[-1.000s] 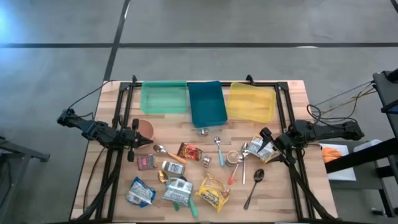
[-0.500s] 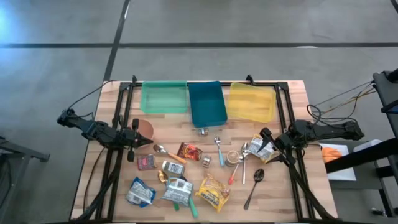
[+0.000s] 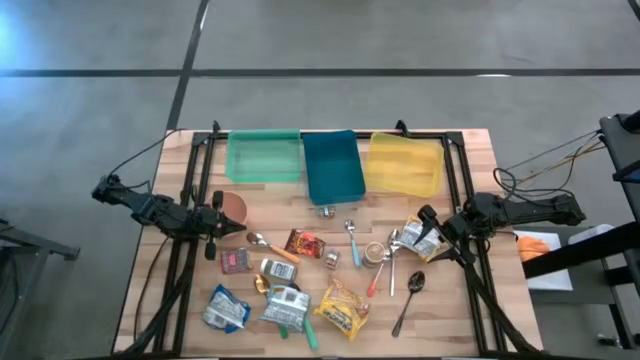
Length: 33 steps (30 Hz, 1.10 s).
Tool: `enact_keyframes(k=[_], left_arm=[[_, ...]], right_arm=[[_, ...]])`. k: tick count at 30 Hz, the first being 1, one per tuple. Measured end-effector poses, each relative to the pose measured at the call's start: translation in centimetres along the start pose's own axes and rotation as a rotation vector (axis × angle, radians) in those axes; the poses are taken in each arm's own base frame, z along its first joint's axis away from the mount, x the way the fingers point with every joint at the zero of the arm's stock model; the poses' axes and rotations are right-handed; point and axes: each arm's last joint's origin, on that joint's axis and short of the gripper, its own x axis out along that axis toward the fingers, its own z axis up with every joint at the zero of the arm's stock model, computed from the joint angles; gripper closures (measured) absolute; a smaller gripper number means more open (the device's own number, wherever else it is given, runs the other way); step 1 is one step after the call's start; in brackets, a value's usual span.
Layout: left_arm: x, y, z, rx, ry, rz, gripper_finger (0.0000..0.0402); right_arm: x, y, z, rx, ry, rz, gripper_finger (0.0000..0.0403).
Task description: Pick & Place Food Item
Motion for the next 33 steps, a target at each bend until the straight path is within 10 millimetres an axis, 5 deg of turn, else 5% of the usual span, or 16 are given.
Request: enact_keyframes(k=[17,24,33], left_arm=[[0.0,0.0,0.0,0.000,0.000,0.000,0.0399],[0.0,0.0,0.0,0.000,0.000,0.000,0.0399],[0.0,0.0,0.0,0.000,0.000,0.000,0.0399]], right_arm=[[0.0,0.0,0.3,-0.016,-0.032,-0.014,0.0140],[0.0,0.0,0.9,0.224,-0.085,0.000,0.0140],[-0.1,-0.4,1.0,0.190,-0.127,-0.140,0.0140]])
